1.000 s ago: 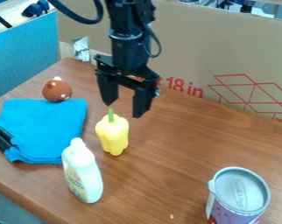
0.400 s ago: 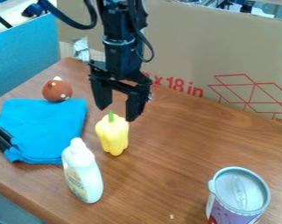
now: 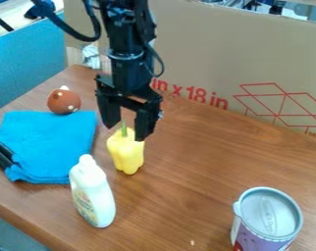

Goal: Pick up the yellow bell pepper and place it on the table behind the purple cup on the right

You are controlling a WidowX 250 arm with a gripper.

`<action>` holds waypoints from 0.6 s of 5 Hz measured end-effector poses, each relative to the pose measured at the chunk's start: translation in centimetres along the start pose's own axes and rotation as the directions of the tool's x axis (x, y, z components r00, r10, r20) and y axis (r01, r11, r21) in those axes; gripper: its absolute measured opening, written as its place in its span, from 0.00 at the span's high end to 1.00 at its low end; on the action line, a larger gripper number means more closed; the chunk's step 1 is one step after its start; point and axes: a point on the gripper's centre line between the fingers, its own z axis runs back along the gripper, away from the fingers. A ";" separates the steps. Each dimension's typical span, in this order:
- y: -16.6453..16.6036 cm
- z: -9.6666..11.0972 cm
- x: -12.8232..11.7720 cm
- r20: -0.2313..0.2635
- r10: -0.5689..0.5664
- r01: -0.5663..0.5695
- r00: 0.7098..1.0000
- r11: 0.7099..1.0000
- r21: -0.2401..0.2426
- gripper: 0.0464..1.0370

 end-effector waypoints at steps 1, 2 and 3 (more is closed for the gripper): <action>0.2 -0.1 0.0 0.005 -0.003 0.003 1.000 1.000 -0.005 0.09; 0.1 -0.4 -0.1 0.008 -0.009 0.009 1.000 1.000 -0.019 0.41; 0.0 -0.4 -0.2 0.008 -0.013 0.014 1.000 0.999 -0.029 0.68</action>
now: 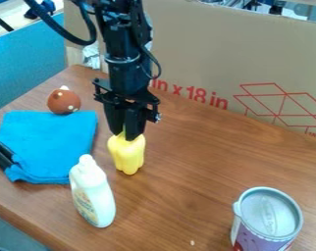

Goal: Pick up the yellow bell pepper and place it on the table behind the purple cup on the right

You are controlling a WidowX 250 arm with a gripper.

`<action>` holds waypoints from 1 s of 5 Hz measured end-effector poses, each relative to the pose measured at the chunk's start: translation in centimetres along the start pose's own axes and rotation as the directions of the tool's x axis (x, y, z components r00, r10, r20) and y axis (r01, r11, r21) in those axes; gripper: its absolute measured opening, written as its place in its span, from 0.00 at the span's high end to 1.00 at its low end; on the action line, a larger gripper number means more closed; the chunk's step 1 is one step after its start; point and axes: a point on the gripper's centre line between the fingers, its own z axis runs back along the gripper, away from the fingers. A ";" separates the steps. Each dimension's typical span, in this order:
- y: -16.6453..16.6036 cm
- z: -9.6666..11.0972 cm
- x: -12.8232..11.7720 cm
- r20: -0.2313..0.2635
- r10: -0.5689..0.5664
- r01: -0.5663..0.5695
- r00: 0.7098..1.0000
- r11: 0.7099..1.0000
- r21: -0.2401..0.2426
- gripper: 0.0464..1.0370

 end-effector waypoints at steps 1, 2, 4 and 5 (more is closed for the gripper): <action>-0.1 0.0 0.1 0.006 -0.003 0.003 1.000 1.000 -0.007 0.87; -0.9 -0.2 0.5 0.036 0.007 -0.007 0.999 1.000 -0.007 0.93; -9.1 1.1 4.3 0.190 -0.118 0.130 0.975 0.990 -0.051 0.94; -14.3 0.5 5.8 0.189 -0.197 0.217 0.962 0.972 -0.093 0.94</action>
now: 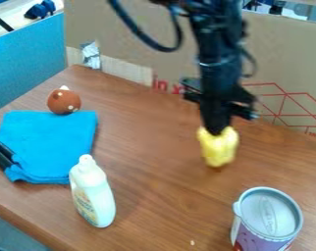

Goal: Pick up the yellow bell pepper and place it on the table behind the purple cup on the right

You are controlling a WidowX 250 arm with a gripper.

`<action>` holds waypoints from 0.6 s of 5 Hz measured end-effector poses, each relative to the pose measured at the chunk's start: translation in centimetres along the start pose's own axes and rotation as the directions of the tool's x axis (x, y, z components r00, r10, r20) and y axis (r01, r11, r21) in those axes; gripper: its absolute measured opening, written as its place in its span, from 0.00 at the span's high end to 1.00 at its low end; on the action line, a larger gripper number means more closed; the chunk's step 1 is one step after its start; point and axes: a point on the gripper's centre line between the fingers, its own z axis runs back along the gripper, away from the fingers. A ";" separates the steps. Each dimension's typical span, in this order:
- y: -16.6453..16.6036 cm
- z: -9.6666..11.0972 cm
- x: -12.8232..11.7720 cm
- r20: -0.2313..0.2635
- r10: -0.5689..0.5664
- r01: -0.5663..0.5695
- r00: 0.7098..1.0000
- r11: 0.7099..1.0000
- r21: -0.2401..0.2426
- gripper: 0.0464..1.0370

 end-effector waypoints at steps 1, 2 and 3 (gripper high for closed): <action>-4.0 -1.6 1.8 -0.026 -0.066 0.065 0.997 0.997 -0.045 0.94; -7.5 -2.5 3.1 -0.035 -0.104 0.100 0.994 0.990 -0.097 0.94; -8.4 -2.7 3.9 -0.051 -0.117 0.112 0.992 0.989 -0.095 0.94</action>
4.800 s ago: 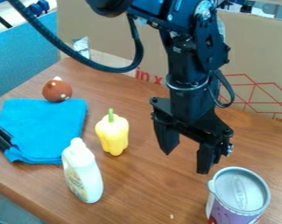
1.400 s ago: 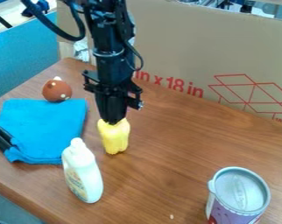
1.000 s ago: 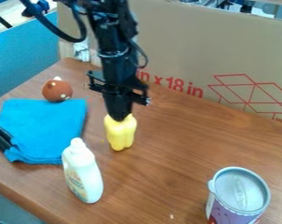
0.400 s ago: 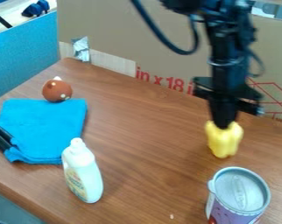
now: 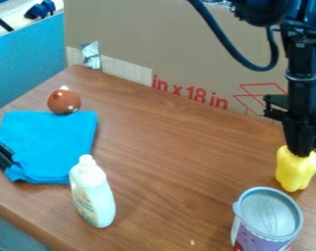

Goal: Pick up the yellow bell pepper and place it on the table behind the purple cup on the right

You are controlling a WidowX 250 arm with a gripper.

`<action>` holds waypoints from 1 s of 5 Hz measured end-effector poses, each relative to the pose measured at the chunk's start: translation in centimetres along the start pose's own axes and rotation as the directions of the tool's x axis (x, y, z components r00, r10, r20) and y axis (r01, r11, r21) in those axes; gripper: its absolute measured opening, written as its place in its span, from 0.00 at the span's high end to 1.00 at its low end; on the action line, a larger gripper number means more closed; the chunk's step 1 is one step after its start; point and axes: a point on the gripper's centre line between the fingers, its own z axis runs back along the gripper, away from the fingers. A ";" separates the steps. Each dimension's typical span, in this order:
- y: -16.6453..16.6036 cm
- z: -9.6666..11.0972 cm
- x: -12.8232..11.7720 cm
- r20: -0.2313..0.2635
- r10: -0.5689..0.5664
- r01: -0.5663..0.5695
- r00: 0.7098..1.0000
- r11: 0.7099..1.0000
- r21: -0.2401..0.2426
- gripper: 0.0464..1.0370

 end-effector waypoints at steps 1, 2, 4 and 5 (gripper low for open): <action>-0.2 0.0 0.1 -0.047 0.017 -0.015 0.999 0.998 0.058 0.91; 0.6 -0.1 -0.6 -0.070 0.085 -0.080 0.994 0.994 0.081 0.72; 1.6 2.0 -2.5 0.056 0.149 -0.153 0.987 0.987 0.060 0.13; 1.5 4.5 -3.4 0.121 0.149 -0.158 0.981 0.985 0.068 0.03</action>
